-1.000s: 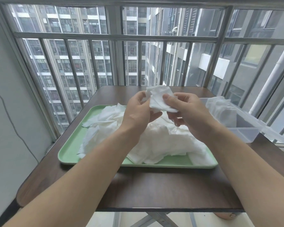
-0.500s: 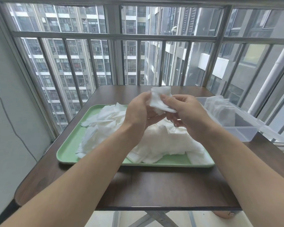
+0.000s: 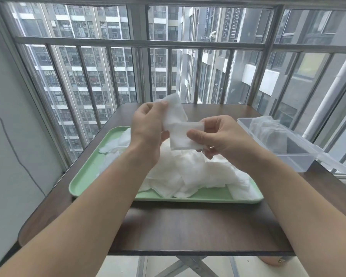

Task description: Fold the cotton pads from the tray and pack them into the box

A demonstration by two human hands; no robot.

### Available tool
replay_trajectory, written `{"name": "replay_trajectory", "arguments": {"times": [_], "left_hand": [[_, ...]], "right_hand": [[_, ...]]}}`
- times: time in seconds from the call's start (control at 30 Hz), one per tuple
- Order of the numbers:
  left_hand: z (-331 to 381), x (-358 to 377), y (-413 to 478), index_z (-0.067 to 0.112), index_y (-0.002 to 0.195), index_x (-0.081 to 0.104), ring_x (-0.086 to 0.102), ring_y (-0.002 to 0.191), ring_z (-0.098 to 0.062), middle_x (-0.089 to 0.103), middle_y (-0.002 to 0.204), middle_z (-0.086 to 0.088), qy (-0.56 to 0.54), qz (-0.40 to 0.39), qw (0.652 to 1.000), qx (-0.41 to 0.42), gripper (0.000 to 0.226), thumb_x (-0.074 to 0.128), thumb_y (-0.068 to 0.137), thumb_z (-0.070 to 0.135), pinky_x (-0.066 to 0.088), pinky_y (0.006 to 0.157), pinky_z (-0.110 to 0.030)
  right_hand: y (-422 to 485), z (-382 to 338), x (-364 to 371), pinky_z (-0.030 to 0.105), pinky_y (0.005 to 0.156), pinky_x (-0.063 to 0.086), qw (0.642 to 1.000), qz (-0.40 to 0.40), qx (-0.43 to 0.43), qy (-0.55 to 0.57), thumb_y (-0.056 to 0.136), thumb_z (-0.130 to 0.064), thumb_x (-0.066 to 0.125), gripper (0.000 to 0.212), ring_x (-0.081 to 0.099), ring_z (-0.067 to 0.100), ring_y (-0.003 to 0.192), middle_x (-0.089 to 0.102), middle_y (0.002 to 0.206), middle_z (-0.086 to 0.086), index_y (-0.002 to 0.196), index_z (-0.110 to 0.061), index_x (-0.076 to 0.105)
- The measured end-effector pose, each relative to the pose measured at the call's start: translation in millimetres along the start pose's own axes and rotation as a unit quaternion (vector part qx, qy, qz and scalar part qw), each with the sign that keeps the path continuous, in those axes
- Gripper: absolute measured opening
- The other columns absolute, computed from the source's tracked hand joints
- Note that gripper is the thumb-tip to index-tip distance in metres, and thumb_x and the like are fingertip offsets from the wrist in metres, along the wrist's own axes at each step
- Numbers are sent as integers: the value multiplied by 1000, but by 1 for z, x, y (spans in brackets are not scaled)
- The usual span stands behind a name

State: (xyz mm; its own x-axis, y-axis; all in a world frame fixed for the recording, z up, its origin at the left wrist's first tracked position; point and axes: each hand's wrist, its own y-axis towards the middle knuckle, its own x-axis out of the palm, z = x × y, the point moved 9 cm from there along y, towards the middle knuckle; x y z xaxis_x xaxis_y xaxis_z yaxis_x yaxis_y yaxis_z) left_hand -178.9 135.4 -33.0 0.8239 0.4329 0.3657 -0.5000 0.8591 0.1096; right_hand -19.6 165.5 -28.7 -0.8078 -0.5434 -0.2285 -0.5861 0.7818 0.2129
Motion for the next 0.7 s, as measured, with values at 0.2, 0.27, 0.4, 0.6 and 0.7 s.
{"name": "replay_trajectory", "arguments": {"times": [0.2,0.27,0.4,0.6,0.7], "left_hand": [[9,-2,2,9,106,61,72,83,-18,69,101,-7,72,-7,994,77,17,68,96,21,59,59,-29],[12,5,-2,10,107,63,73,80,-19,70,97,-7,150,-36,980,122,17,67,96,22,60,56,-31],[18,18,-7,17,101,68,74,69,-22,74,86,-5,251,-79,944,201,10,72,92,16,58,49,-34],[12,33,-13,28,85,74,69,62,-18,74,71,5,243,-168,941,166,16,77,88,12,56,48,-32],[8,39,-18,25,89,76,71,68,-16,75,76,5,248,-193,937,151,10,69,95,22,60,54,-36]], "right_hand": [[2,-13,-26,25,47,46,988,78,-52,120,80,-25,71,22,54,15,61,63,75,0,95,-9,66],[1,-15,-21,27,52,52,990,47,-59,117,81,-24,68,21,59,15,69,64,82,3,97,-10,65],[-1,-21,-17,27,62,55,993,12,-78,92,83,-18,66,22,64,19,76,66,89,8,100,-5,64],[-7,-26,-19,18,50,38,997,-31,-74,5,87,-1,67,5,45,11,53,59,62,1,84,1,71],[-6,-19,-24,19,50,40,997,-34,-45,-50,87,-1,71,13,47,11,53,62,62,1,97,6,73]]}}
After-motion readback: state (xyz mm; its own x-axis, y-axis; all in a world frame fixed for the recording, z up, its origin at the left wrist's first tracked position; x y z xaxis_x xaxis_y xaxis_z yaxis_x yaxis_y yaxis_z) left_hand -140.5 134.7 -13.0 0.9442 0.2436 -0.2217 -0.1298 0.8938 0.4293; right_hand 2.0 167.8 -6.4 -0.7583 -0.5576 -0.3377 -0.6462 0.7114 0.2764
